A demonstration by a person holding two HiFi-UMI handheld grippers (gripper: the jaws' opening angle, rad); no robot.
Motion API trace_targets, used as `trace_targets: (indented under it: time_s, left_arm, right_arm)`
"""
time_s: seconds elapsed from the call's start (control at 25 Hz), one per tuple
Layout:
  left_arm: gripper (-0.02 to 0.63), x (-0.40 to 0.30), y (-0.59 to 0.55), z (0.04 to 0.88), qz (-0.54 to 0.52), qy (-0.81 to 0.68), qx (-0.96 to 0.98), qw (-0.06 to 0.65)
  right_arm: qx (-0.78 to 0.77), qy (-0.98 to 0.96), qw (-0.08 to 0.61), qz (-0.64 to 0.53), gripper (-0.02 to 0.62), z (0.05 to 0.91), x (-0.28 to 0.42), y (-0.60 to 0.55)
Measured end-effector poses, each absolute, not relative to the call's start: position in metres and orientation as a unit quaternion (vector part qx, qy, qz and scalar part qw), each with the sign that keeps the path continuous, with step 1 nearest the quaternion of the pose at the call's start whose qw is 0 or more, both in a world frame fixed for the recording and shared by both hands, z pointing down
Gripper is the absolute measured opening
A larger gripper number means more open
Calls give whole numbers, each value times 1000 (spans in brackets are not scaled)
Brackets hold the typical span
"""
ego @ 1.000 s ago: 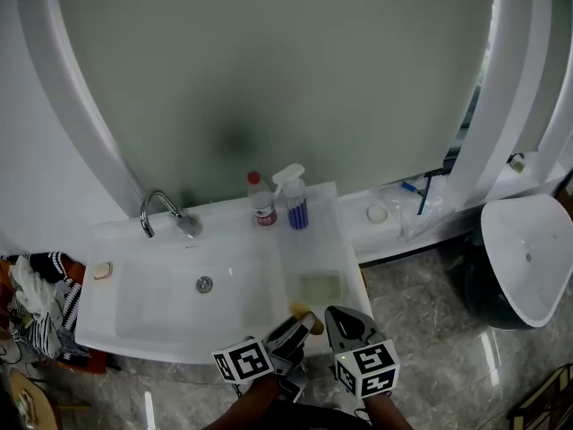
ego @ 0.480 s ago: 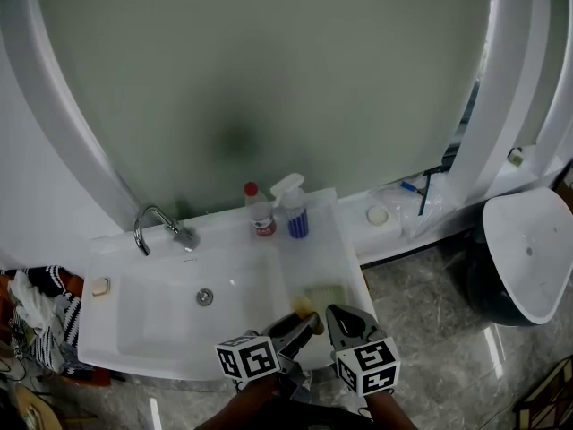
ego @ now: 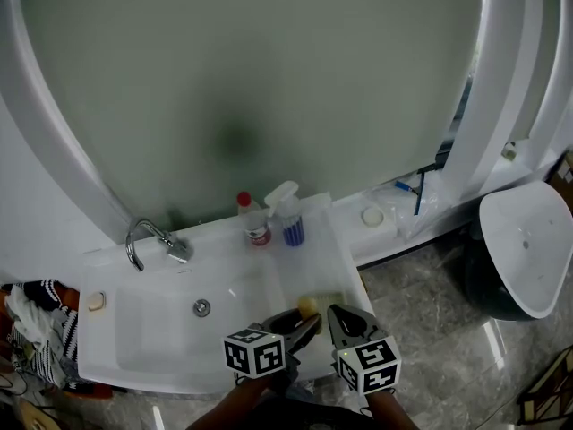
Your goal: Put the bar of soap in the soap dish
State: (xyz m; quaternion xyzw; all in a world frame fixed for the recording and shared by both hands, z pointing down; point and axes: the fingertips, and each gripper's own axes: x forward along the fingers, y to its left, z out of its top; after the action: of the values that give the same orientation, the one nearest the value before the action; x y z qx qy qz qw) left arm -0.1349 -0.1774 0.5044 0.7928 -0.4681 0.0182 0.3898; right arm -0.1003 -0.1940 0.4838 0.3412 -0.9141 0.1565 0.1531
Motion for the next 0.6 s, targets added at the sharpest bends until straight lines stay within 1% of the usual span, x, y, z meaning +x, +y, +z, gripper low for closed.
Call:
trace_targets:
  time_s: [0.6]
  left_arm:
    - [183, -133, -202, 530, 180, -421, 834, 308]
  right_arm:
    - [367, -901, 161, 164, 11, 498, -100, -216]
